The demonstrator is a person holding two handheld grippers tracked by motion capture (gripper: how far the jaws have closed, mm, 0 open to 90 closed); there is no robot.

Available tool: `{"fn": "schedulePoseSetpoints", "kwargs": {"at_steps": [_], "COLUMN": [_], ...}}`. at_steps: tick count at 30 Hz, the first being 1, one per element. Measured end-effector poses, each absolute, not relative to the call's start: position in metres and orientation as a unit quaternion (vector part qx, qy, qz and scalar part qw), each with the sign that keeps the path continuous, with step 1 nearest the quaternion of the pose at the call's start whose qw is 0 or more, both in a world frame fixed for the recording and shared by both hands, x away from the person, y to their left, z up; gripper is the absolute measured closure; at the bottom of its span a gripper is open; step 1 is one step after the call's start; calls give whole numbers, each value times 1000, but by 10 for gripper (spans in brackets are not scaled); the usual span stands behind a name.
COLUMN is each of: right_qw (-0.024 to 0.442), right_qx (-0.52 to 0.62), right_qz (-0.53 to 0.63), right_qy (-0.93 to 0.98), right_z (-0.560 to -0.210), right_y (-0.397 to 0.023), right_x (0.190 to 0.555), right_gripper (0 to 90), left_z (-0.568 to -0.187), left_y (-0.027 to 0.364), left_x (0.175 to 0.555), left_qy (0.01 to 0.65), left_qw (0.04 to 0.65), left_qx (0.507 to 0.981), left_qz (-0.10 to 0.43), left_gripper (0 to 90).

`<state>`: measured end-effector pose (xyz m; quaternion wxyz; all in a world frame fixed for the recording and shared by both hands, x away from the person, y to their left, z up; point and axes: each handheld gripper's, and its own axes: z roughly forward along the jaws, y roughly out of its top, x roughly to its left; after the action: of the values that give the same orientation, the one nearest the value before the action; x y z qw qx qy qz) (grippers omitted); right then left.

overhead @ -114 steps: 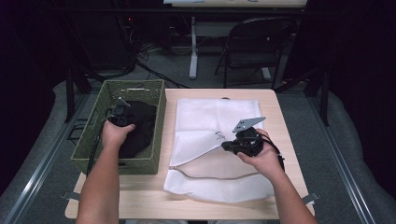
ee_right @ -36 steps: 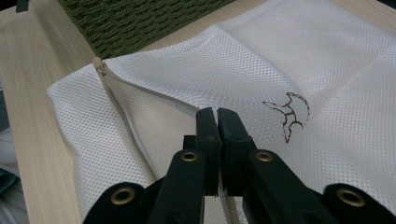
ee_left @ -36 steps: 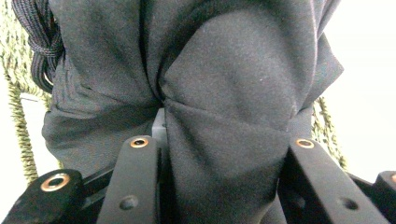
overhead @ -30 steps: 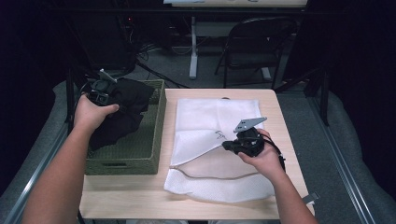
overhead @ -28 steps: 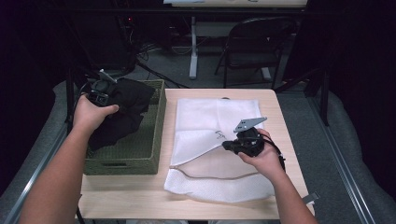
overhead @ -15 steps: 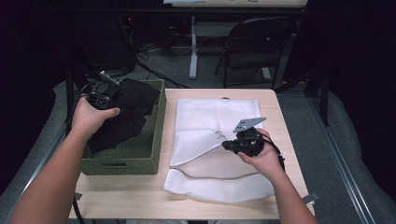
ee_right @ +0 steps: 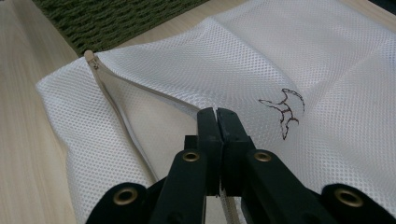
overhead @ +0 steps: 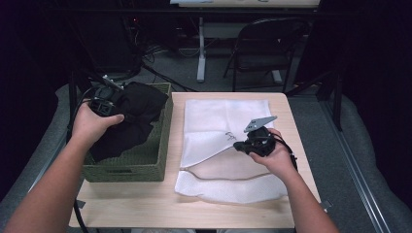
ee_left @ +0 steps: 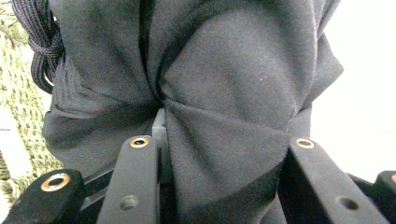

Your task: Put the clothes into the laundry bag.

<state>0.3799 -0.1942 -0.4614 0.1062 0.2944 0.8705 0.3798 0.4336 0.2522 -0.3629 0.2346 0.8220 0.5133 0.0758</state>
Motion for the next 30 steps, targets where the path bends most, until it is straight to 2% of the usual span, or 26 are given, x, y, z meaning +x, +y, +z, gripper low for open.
{"fn": "schedulePoseSetpoints", "kwargs": {"at_steps": [16,30], "right_qw": [107,120], "right_qx": [285,276], "right_qz": [362,356], "right_qy": [881,885], "right_z": [-446,-436], "right_y": [-188,-184], "right_x": [408,419], "right_gripper": [892,893], "left_z": [-362,-358], "left_y": [242,238], "left_x": [422,406], "left_qy": [483,467], "left_qw": [248,254], "left_qx": [836,844], "left_qz": [73,69], "left_gripper": [618,618]}}
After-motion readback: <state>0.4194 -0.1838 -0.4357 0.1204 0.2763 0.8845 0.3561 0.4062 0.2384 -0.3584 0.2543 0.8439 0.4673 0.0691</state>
